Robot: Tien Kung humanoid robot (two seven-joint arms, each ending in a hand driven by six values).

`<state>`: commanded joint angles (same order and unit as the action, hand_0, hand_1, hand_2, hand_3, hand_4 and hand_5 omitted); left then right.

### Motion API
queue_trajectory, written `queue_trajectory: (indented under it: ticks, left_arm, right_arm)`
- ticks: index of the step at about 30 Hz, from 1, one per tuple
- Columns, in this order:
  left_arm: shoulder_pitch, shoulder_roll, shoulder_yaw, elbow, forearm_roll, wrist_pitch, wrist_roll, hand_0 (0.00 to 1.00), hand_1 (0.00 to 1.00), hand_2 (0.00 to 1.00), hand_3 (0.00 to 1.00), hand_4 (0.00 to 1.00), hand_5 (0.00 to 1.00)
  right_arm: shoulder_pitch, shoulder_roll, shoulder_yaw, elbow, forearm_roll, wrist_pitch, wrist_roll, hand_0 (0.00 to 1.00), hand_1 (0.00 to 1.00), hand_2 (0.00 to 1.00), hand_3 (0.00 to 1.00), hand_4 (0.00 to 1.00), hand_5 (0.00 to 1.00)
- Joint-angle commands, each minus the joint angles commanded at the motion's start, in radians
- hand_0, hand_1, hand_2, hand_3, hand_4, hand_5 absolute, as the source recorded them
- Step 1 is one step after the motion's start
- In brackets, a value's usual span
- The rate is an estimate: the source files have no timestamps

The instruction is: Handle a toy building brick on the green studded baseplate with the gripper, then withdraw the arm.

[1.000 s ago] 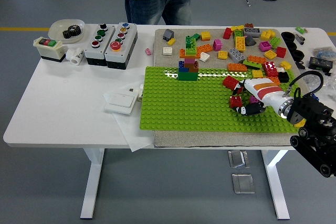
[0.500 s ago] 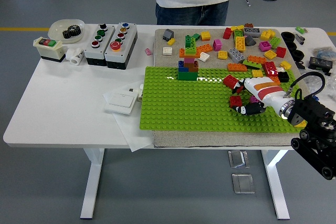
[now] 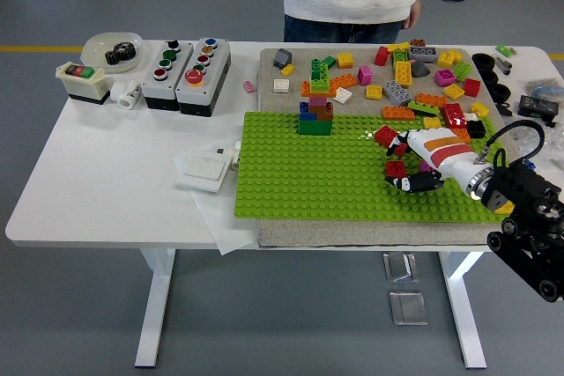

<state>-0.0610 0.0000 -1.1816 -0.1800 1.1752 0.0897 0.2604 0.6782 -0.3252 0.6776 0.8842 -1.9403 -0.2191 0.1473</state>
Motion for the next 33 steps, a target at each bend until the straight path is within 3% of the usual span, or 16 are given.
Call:
queue_trajectory:
  ticks: [9, 33]
  left_arm:
    - [0.0, 0.0, 0.001, 0.0, 0.0, -0.001, 0.0, 0.783, 0.723, 0.691, 0.575, 0.596, 0.638]
    - [-0.003, 0.0, 0.008, 0.0, -0.005, 0.0, 0.0, 0.783, 0.722, 0.691, 0.575, 0.595, 0.636]
  right_arm:
    - [0.004, 0.005, -0.004, 0.0, 0.014, -0.005, 0.009, 0.495, 0.553, 0.559, 0.581, 0.765, 0.334]
    - [0.017, 0.023, -0.024, -0.048, 0.01, 0.011, 0.002, 0.494, 0.544, 0.564, 0.584, 0.752, 0.318]
